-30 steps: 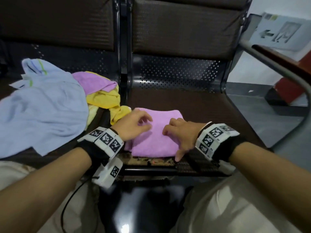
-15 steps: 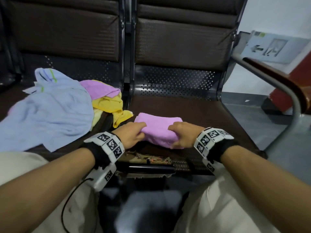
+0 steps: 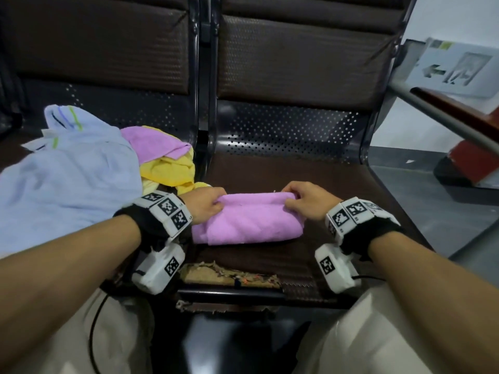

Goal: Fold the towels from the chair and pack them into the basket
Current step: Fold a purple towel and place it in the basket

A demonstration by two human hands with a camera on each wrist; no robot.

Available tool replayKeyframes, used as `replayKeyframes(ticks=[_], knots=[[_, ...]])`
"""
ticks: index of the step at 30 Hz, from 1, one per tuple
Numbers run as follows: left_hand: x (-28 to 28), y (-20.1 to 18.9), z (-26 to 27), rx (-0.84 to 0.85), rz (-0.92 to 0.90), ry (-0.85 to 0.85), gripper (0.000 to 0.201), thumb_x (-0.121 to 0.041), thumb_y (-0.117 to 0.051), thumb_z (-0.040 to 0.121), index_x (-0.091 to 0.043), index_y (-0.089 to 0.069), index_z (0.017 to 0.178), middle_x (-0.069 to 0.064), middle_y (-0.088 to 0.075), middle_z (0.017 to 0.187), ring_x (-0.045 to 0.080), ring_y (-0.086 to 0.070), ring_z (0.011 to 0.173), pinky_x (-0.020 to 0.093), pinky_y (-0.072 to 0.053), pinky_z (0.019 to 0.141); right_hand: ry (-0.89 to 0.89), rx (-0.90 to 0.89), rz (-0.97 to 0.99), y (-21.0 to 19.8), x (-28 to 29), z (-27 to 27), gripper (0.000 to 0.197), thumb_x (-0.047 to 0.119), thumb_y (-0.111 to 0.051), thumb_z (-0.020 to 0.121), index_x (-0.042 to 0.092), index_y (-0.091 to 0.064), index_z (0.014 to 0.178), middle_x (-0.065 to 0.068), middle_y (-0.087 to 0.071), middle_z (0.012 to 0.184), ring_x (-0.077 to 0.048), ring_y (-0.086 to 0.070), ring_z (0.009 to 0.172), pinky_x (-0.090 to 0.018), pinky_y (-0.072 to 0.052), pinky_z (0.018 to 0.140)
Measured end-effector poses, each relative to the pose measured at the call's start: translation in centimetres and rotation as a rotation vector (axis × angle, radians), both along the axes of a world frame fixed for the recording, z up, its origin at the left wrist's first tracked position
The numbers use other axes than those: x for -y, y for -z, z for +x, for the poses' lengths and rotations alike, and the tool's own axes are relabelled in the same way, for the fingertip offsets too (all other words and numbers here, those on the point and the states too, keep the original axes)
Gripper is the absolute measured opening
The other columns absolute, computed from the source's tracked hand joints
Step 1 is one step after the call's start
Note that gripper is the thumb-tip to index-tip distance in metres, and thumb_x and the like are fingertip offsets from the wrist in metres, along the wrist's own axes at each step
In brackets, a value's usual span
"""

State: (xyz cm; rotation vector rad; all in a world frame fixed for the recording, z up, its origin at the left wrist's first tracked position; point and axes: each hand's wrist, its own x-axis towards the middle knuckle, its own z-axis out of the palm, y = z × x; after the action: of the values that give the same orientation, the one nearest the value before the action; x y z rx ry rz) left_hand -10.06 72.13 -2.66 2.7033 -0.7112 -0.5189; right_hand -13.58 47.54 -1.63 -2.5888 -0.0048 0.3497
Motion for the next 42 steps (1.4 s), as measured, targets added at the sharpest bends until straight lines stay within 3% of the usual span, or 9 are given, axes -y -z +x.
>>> replayKeyframes(ticks=[5, 8, 14, 17, 20, 26, 30, 36, 42], knots=[[0.3, 1.3, 2.1, 0.028, 0.120, 0.029, 0.033, -0.024, -0.045, 0.097, -0.012, -0.050, 0.127, 0.013, -0.053, 0.118, 0.026, -0.051, 0.113, 0.033, -0.038, 0.097, 0.125, -0.206, -0.229, 1.4, 0.3, 1.6, 0.039, 0.051, -0.055, 0.087, 0.015, -0.060, 0.101, -0.010, -0.067, 0.092, -0.020, -0.059, 0.069, -0.029, -0.050, 0.065], [0.5, 1.6, 2.3, -0.011, 0.173, 0.070, 0.031, -0.023, -0.042, 0.098, -0.005, -0.053, 0.122, 0.016, -0.056, 0.118, 0.029, -0.052, 0.110, 0.035, -0.040, 0.094, 0.150, -0.390, -0.250, 2.1, 0.5, 2.2, 0.073, 0.069, -0.044, 0.085, 0.006, -0.057, 0.119, -0.012, -0.062, 0.109, -0.023, -0.056, 0.084, -0.029, -0.044, 0.073], [1.1, 0.9, 1.7, -0.041, 0.206, 0.031, 0.020, -0.027, -0.045, 0.095, -0.015, -0.053, 0.109, 0.007, -0.042, 0.124, 0.022, -0.046, 0.111, 0.036, -0.038, 0.098, 0.155, -0.334, 0.147, 0.6, -0.9, 2.4, 0.051, 0.043, -0.052, 0.093, 0.004, -0.056, 0.126, -0.009, -0.060, 0.119, -0.025, -0.059, 0.105, -0.032, -0.050, 0.084], [1.5, -1.0, 1.1, -0.125, -0.143, -0.008, 0.076, -0.068, -0.042, 0.078, -0.022, -0.037, 0.139, 0.001, -0.029, 0.143, 0.019, -0.029, 0.134, 0.038, -0.023, 0.115, 0.085, -0.109, 0.355, -2.7, -1.8, 1.9, 0.040, 0.035, -0.061, 0.090, 0.003, -0.060, 0.113, -0.009, -0.065, 0.109, -0.021, -0.062, 0.099, -0.030, -0.051, 0.088], [2.4, -4.0, 0.0, -0.192, -0.628, 0.042, 0.106, -0.064, -0.069, 0.058, -0.028, -0.021, 0.146, -0.014, -0.035, 0.143, 0.001, -0.036, 0.129, 0.021, -0.031, 0.108, 0.002, 0.097, 0.437, -6.6, -2.7, 0.7, 0.021, 0.022, -0.065, 0.088, 0.008, -0.054, 0.099, 0.003, -0.058, 0.086, -0.002, -0.054, 0.073, -0.008, -0.045, 0.063], [4.0, -10.0, -2.4, -0.118, -0.612, 0.089, 0.054, -0.057, -0.084, 0.050, -0.035, -0.062, 0.094, -0.028, -0.069, 0.090, -0.011, -0.063, 0.084, 0.007, -0.048, 0.066, -0.080, 0.344, 0.487, -13.7, -0.7, -3.5, 0.024, 0.011, -0.065, 0.087, 0.012, -0.053, 0.108, 0.007, -0.059, 0.088, 0.010, -0.057, 0.070, -0.007, -0.044, 0.067], [5.8, -12.3, -4.8, -0.142, -0.465, 0.109, 0.048, -0.052, -0.075, 0.067, -0.015, -0.067, 0.097, 0.002, -0.073, 0.095, 0.016, -0.067, 0.089, 0.030, -0.053, 0.081, 0.000, 0.464, 0.458, -15.9, 3.2, -7.5, 0.008, 0.015, -0.062, 0.091, 0.019, -0.064, 0.084, 0.010, -0.061, 0.079, 0.007, -0.053, 0.071, -0.020, -0.042, 0.072], [13.5, -17.6, -10.6, 0.111, -0.292, 0.266, 0.009, -0.026, -0.058, 0.085, -0.019, -0.060, 0.090, 0.003, -0.066, 0.094, 0.017, -0.060, 0.084, 0.026, -0.045, 0.071, 0.345, 0.565, 0.706, -15.5, 11.3, -16.8, 0.012, 0.021, -0.061, 0.091, 0.014, -0.068, 0.097, -0.002, -0.068, 0.096, -0.013, -0.060, 0.090, -0.032, -0.045, 0.085], [24.8, -15.2, -17.5, 0.223, -0.170, 0.430, 0.037, -0.030, -0.062, 0.085, -0.012, -0.055, 0.116, 0.012, -0.062, 0.116, 0.029, -0.058, 0.106, 0.030, -0.043, 0.084, 0.667, 0.617, 0.776, -9.7, 18.7, -27.3, 0.012, 0.018, -0.057, 0.094, 0.012, -0.066, 0.097, -0.003, -0.065, 0.094, -0.013, -0.055, 0.088, -0.030, -0.044, 0.082]])
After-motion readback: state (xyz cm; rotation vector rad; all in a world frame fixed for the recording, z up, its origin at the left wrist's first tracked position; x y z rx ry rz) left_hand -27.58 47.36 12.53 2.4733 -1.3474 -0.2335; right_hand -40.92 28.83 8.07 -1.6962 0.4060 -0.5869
